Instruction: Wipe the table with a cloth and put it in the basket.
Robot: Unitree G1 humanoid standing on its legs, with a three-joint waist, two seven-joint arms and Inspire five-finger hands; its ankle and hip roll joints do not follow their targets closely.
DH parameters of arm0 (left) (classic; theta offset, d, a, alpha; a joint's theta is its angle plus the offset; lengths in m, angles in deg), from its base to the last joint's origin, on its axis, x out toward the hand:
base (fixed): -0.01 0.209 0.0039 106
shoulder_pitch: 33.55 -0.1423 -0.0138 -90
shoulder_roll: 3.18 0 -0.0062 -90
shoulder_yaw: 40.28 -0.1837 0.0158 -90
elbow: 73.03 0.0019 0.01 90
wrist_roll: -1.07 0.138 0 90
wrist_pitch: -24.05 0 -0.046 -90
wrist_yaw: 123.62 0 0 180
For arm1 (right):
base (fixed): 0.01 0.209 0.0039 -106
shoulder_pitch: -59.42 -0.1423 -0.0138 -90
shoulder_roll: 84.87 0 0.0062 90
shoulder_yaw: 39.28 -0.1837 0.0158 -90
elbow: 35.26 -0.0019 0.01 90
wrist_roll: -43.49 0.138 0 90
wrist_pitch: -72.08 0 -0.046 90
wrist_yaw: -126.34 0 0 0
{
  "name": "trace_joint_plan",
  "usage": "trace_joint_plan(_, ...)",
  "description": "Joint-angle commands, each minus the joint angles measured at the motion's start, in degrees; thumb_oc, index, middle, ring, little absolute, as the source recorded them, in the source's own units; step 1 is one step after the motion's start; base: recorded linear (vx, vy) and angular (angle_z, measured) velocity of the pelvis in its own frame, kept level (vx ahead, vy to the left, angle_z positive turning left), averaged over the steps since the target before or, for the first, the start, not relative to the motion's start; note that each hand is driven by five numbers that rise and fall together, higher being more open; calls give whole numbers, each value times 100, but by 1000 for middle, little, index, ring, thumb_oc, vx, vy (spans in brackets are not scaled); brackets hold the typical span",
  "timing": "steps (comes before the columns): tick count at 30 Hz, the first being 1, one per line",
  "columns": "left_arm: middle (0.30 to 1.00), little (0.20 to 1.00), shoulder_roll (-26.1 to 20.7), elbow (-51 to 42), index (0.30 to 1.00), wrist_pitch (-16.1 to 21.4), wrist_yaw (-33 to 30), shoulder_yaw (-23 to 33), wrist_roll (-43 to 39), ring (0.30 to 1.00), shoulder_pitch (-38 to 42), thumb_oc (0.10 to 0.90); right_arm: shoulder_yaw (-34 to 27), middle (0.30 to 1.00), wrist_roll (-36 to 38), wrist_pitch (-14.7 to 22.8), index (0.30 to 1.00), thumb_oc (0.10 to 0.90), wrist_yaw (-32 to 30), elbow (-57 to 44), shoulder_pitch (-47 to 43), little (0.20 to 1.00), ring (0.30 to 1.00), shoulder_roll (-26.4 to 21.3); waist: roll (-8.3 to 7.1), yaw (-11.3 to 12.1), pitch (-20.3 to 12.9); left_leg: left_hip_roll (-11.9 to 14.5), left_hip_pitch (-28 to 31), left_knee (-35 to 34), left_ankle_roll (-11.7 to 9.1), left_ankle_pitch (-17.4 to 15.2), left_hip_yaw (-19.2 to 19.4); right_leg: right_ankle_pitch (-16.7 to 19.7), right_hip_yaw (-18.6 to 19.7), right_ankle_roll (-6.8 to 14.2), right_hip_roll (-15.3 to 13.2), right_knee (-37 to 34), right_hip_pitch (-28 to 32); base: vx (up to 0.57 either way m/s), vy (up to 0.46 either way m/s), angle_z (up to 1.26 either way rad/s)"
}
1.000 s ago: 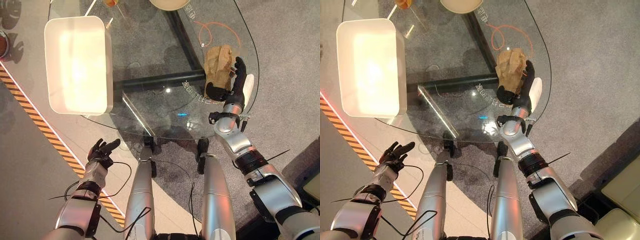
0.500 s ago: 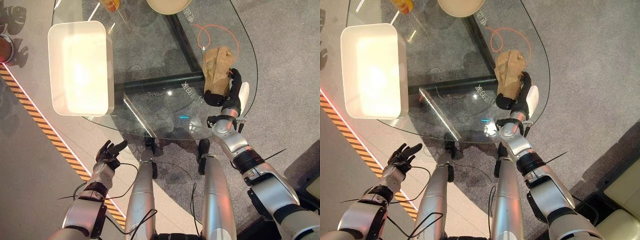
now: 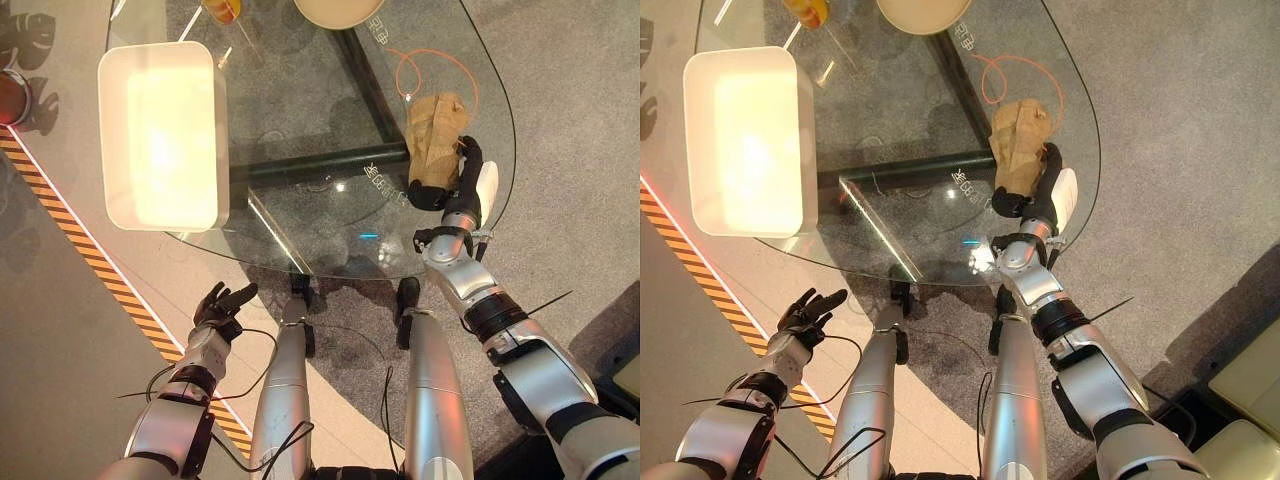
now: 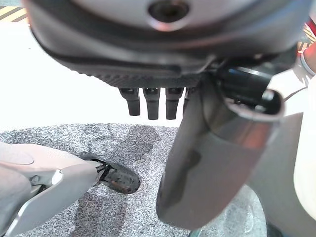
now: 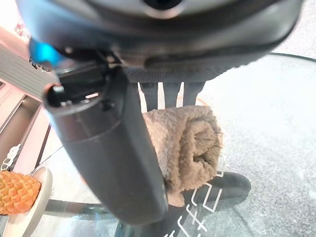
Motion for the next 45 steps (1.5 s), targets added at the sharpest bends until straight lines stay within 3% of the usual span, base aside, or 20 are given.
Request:
trace_joint_plan(1,900,900,-120,154,900,146,-152,-40,12,900,-161,800,113,900,-104,9,900,800,122,241,-426,900,900,-59,130,127,-94,-511,-40,648,427,-724,363,531,-274,-228,225,-1012,199,0,0,0)
trace_joint_plan(17,900,900,-137,171,900,39,-139,-161,23,900,-32,800,340,900,-377,-338,900,800,528,954,-779,900,900,-68,196,220,-94,-549,-73,687,456,-725,339,553,-319,-207,183,-968,163,0,0,0)
trace_joint_plan(18,900,900,-145,161,900,16,-144,-155,29,900,-22,800,346,300,-432,-347,300,100,577,993,-799,200,300,-81,200,225,-94,-552,-75,689,460,-726,336,550,-323,-205,186,-951,153,0,0,0)
trace_joint_plan(45,900,900,-155,126,900,4,-115,-217,15,900,-51,800,525,300,-652,-445,300,100,499,1048,-1036,200,300,-159,228,291,-94,-573,-122,701,502,-725,313,561,-351,-198,198,-909,98,0,0,0)
